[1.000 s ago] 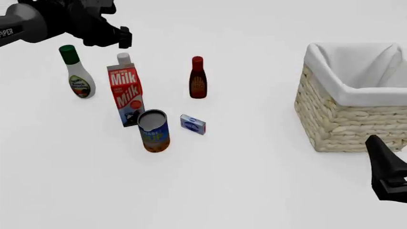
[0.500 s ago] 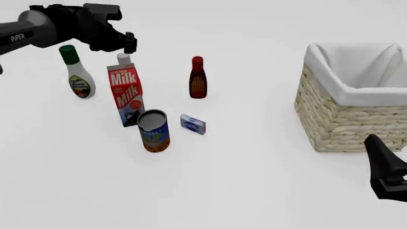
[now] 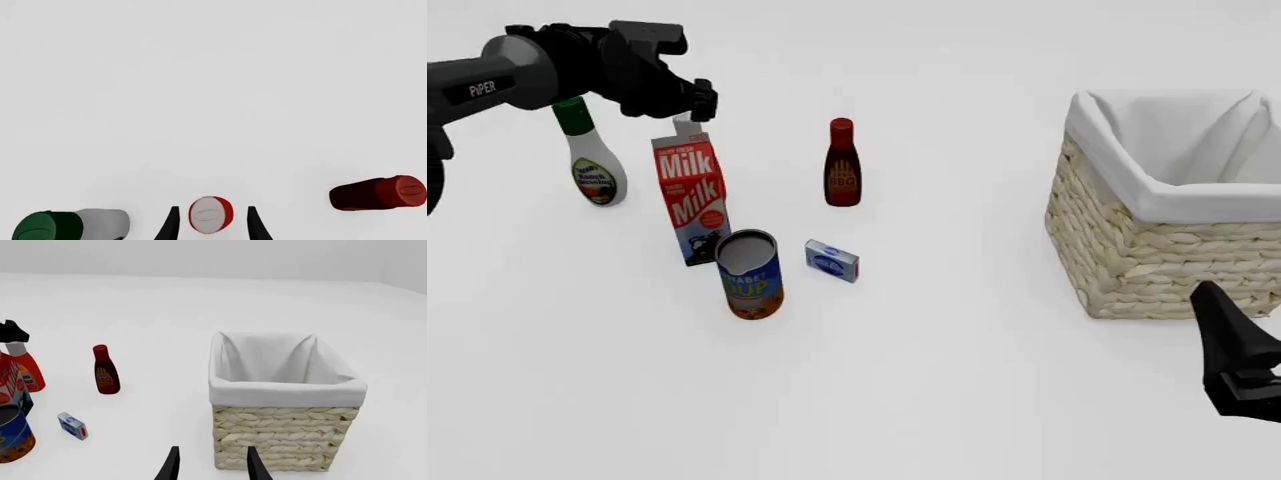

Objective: Pick the ketchup and place it in the basket.

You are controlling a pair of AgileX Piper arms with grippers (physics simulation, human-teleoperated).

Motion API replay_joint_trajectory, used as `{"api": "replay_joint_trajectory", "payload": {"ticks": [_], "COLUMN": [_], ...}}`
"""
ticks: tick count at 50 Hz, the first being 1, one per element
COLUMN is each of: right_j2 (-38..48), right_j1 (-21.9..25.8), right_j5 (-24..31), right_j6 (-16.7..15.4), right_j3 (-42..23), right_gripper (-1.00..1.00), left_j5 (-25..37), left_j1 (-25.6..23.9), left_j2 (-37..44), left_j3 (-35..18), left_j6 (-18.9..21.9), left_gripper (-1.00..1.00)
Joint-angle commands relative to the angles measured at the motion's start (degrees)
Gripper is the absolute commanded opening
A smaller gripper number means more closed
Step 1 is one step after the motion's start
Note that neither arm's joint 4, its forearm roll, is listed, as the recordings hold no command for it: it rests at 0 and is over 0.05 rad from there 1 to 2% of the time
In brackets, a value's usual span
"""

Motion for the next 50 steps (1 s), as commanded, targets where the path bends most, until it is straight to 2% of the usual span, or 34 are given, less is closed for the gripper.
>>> {"api": "replay_joint_trajectory", "payload": {"ticks": [1,48,49,50], "right_j2": [1.11,2.94,3.10,3.17], "right_j1": [-0.12,-0.18,-0.17,-0.18], "right_j5": [-0.85,-2.14,-2.28,-2.34], "right_j6": [-0.09,-0.25,-0.21,-0.20], "right_j3": [0.00,0.00,0.00,0.00], "right_gripper": [1.00,1.00,1.00,1.00], "left_j5": [-0.31,-1.49,-1.53,-1.81], "left_j1": [0.20,0.04,0.00,0.06], "left_j2": [1.59,4.04,4.03,3.80], "left_j3": [-0.67,-0.30,-0.24,-0.02], "left_j6": [-0.10,-1.26,-1.20,-0.91], "left_gripper": [1.00,1.00,-1.00,-1.00]}}
